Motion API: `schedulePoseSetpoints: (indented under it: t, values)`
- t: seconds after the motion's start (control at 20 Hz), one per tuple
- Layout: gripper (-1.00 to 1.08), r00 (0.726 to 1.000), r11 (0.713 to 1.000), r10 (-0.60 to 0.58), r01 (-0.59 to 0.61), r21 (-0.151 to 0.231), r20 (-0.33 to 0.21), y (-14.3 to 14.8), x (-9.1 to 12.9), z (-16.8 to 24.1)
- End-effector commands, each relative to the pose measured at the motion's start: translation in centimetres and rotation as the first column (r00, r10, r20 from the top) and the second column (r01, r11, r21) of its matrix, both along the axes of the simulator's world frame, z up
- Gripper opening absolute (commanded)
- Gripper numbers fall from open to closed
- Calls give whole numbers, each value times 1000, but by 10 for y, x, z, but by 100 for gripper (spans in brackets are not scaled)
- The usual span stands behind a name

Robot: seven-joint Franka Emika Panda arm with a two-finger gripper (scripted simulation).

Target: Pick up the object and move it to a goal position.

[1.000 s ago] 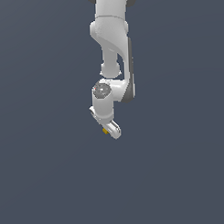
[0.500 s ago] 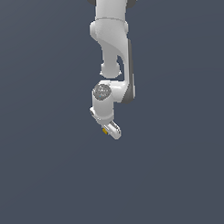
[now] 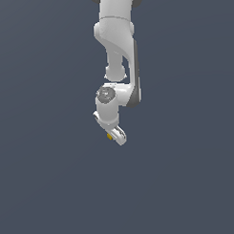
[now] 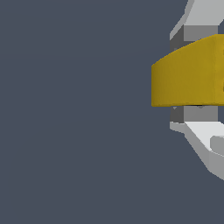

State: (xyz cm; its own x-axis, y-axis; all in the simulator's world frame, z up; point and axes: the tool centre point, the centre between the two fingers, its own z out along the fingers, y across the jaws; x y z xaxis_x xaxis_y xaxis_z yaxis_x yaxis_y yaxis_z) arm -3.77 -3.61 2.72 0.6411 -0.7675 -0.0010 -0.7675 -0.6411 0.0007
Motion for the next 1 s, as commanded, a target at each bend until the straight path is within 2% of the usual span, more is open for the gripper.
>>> schedulePoseSetpoints:
  t: [0.0,0.45,0.95]
  values:
    - [-100,1000,1000,0,0,0,1,-1,-1,7]
    - [-100,1000,1000,-1,1,1,1,-10,-10,59]
    - [-100,1000,1000,-2,2,2,1,-28,-28,161]
